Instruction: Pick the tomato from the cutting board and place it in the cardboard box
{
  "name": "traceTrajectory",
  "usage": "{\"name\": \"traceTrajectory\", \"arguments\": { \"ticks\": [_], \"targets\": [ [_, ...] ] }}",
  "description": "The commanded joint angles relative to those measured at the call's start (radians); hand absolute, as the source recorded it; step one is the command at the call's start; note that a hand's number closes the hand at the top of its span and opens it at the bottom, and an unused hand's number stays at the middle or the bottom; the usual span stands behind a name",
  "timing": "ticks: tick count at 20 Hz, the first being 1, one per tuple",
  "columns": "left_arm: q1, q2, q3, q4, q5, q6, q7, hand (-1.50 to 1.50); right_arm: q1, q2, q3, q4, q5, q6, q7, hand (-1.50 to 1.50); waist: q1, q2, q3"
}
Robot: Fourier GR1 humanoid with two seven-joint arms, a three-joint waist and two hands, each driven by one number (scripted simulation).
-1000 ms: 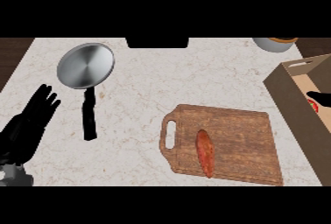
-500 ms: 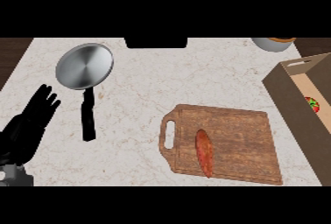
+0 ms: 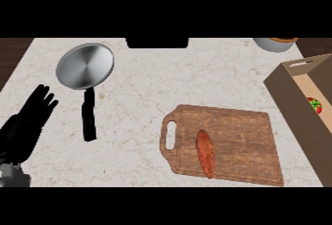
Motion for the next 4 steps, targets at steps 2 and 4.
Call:
{"name": "traceTrajectory", "arguments": {
  "ticks": [2, 4],
  "targets": [
    [-0.026, -0.027, -0.039, -0.029, -0.029, 0.037, 0.041, 0.00, 0.066, 0.003, 0.005, 0.037, -0.049, -0.003, -0.109, -1.50, 0.005, 0.001, 0.000],
    [0.061, -0.052, -0.041, -0.040, -0.049, 0.026, -0.033, 0.00, 0.130, -0.047, -0.053, 0.034, -0.087, 0.063, -0.077, -1.50, 0.003, 0.000, 0.000]
  ]
}}
